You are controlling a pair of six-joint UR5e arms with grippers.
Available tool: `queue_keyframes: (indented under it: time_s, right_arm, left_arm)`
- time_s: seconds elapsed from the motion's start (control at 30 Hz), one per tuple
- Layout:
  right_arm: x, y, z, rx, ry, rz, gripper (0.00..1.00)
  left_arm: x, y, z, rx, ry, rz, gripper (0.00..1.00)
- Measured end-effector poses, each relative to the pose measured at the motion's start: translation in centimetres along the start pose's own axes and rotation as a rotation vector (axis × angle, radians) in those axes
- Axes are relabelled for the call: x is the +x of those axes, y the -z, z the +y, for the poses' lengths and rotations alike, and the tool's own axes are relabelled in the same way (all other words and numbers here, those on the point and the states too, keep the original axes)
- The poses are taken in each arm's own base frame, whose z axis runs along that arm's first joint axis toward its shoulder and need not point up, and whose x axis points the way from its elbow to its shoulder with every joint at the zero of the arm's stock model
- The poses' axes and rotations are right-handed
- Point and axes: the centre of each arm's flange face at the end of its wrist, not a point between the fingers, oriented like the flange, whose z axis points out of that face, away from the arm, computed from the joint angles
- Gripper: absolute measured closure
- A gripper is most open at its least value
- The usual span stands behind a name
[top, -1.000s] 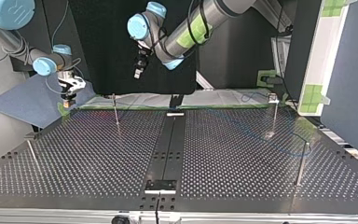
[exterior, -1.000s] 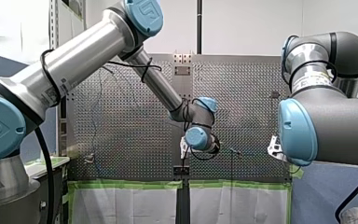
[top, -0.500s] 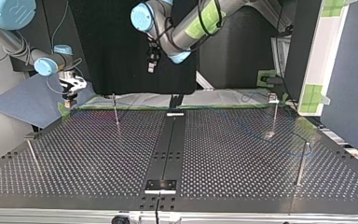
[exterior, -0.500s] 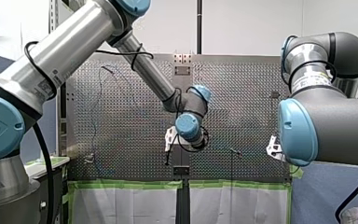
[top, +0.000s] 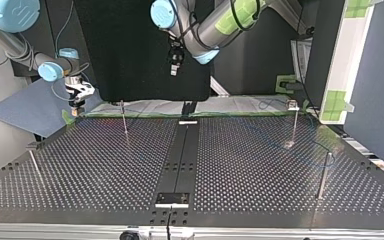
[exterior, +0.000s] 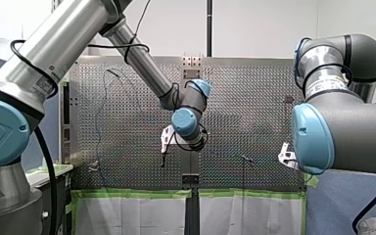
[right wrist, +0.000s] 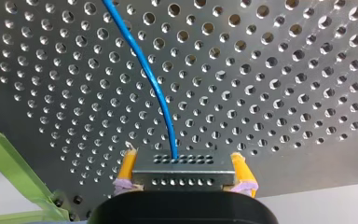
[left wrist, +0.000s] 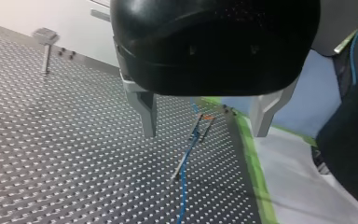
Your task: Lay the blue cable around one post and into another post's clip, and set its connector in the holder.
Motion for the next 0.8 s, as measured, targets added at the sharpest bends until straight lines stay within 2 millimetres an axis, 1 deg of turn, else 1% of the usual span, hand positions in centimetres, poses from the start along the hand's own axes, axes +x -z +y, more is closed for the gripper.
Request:
queue_keyframes:
  time_s: [0.3,0.53,0.8]
  right_arm:
    - [0.0,-0.1,-0.1,0.005,-0.002,0.007,1.0]
    - [-0.1,-0.1,-0.1,0.007,-0.002,0.006,1.0]
    - [-0.2,-0.1,-0.3,0.01,-0.001,0.007,1.0]
  left_arm:
    - [-1.5,1.8,1.4,0.014,0.078,-0.063,0.02]
    - [-2.7,3.3,2.9,0.017,0.135,-0.12,0.02]
    - [-3.6,4.9,4.3,0.022,0.185,-0.176,0.02]
